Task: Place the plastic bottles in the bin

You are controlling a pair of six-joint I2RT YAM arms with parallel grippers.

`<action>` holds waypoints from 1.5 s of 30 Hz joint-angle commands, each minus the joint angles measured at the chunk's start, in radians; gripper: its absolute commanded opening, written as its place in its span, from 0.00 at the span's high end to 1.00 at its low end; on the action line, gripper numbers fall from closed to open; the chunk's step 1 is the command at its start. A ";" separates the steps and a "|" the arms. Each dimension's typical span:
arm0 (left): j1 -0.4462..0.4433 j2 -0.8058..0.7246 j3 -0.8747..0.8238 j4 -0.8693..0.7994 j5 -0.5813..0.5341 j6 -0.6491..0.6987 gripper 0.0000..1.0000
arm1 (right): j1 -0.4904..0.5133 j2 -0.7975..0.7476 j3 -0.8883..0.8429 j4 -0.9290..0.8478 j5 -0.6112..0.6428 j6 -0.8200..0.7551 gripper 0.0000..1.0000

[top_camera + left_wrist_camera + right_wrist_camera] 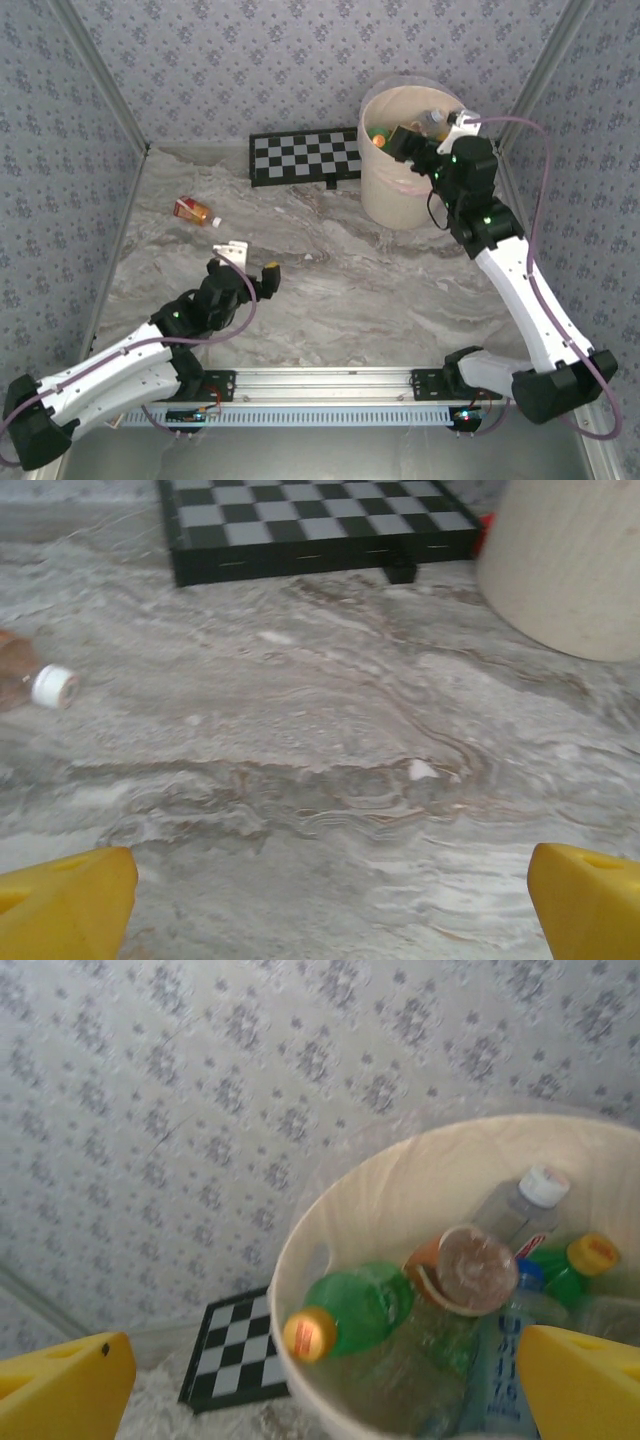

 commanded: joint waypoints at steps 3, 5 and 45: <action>0.096 0.039 0.084 -0.057 0.002 -0.093 0.00 | 0.067 -0.113 -0.145 0.056 -0.093 -0.094 0.00; 0.128 0.064 0.100 -0.084 0.000 -0.115 0.00 | 0.098 -0.148 -0.205 0.085 -0.102 -0.112 0.00; 0.691 0.673 0.363 -0.077 0.236 -0.225 0.15 | 0.243 -0.332 -0.829 0.518 -0.251 -0.138 0.01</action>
